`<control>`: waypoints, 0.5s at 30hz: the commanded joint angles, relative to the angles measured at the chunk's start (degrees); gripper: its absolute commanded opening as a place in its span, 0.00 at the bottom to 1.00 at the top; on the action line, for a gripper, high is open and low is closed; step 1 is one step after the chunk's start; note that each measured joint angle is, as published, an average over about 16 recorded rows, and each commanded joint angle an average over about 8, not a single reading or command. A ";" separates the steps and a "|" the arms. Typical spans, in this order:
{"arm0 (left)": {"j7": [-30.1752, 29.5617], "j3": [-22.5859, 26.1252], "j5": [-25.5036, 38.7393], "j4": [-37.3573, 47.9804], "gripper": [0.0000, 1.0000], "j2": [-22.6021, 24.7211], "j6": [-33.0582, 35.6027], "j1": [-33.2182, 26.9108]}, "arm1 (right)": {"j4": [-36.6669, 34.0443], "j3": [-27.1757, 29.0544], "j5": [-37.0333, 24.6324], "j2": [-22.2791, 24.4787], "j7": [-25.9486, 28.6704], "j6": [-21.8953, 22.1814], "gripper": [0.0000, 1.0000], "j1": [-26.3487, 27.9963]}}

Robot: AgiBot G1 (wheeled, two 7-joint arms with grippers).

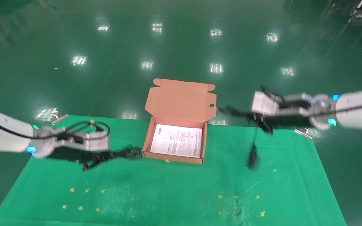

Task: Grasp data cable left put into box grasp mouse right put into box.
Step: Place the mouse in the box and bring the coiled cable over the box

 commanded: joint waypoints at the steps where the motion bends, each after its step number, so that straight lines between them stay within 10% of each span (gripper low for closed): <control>1: -0.23 -0.02 0.55 -2.65 0.00 -0.73 -0.68 -0.93 | 0.74 0.93 0.12 0.56 0.11 1.45 0.00 1.57; 15: -5.37 -0.49 9.54 -11.93 0.00 1.48 -17.11 -3.47 | -11.50 5.54 7.93 -12.66 -12.70 8.89 0.00 10.13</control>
